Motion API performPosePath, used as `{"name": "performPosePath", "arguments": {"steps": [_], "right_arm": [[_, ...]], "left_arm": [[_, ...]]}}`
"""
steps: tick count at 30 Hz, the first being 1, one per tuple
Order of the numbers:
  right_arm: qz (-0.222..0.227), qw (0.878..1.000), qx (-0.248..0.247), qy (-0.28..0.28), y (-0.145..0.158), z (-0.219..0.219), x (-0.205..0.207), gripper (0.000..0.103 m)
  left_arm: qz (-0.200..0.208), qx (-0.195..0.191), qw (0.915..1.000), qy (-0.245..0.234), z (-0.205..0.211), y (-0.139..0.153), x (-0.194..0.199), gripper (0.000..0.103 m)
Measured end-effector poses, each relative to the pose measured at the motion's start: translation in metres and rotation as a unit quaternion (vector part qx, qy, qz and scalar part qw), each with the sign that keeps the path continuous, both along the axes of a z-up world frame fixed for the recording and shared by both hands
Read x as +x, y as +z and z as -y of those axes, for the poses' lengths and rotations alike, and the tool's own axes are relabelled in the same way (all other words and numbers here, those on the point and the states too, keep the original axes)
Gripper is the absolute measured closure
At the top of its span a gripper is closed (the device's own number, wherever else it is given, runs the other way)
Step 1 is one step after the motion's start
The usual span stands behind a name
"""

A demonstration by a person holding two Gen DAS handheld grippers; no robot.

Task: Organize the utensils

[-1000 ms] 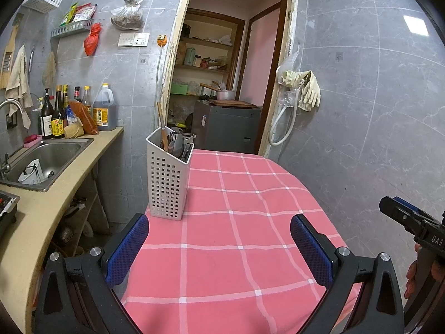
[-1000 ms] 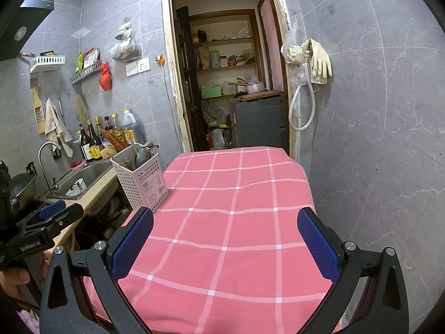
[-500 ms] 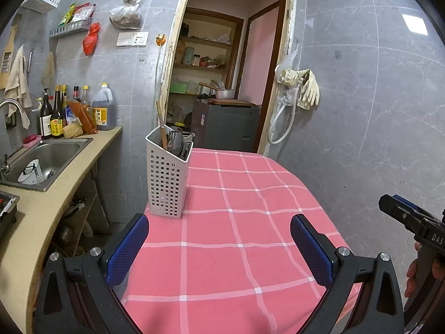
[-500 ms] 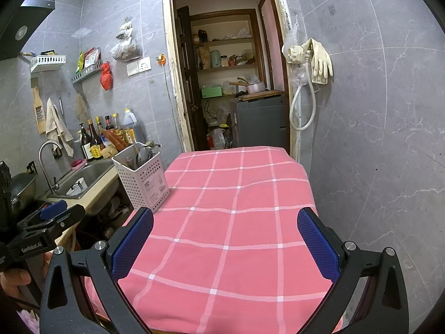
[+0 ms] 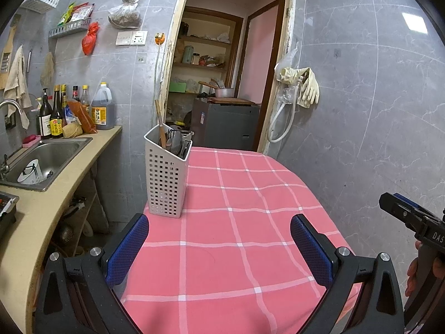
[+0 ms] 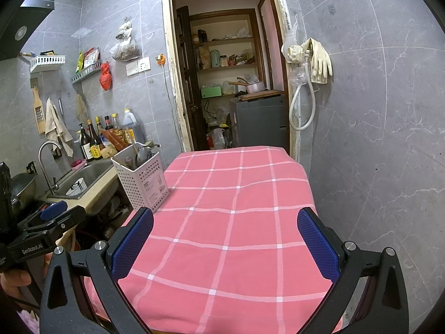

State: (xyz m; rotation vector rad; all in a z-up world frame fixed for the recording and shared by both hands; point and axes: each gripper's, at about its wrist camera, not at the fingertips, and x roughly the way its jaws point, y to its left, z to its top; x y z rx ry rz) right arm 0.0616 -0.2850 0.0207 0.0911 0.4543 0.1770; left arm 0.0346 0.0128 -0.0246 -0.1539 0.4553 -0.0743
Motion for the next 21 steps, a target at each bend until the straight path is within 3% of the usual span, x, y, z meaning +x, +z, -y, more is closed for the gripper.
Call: {"name": "performPosePath", "arguments": {"steps": [5,21], "right_arm": [[-0.001,1.000,0.000,0.000,0.000,0.000,0.000,0.002],[-0.020,1.000,0.001,-0.002,-0.015,-0.004,0.010,0.002]], "left_arm": [[-0.015,0.027,0.9989,0.034,-0.001,-0.003,0.003,0.001],[-0.031,0.040,0.9982,0.033,-0.003,-0.007,0.012,0.001]]}}
